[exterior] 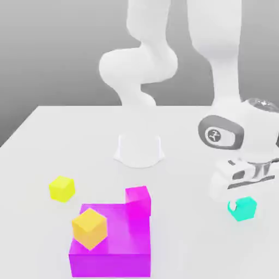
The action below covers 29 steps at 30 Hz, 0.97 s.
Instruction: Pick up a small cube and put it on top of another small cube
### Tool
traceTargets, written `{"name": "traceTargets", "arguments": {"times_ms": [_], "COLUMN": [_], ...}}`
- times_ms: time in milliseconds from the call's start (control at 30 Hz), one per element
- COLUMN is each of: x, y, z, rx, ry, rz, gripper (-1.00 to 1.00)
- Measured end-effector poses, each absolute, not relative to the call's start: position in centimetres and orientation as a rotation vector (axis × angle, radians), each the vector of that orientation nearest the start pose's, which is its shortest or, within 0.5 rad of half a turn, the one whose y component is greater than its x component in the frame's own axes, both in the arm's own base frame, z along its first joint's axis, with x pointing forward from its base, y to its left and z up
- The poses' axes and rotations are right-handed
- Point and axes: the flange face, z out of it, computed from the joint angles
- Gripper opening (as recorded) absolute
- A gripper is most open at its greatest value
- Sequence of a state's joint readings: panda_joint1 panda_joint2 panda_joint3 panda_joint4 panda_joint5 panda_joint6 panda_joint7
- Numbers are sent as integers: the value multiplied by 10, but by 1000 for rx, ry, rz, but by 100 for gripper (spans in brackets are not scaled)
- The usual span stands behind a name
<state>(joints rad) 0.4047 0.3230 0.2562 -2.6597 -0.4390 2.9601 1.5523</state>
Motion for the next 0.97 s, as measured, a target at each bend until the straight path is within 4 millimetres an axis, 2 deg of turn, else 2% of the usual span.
{"name": "traceTargets", "arguments": {"times_ms": [233,300,333,400,500,600,700,767,833,867,967], "x": [294,321,342,385,427,448,449,449,449,448,448], "y": [278,254,232,174,90,0,-89,-104,-106,-106,-106], "z": [188,201,208,224,250,280,312,301,275,264,264], "rx": [-3051,-3030,-3003,-2919,-2770,-2581,-2364,-2324,-2318,-2317,-2318], "ry": [732,863,974,1233,1554,1840,2080,2114,2119,2119,2119], "rz": [-1,-15,-22,-30,-32,-22,-5,-1,-1,0,0], "gripper": [-100,-100,-100,-100,-100,-100,-100,-100,-100,100,100]}}
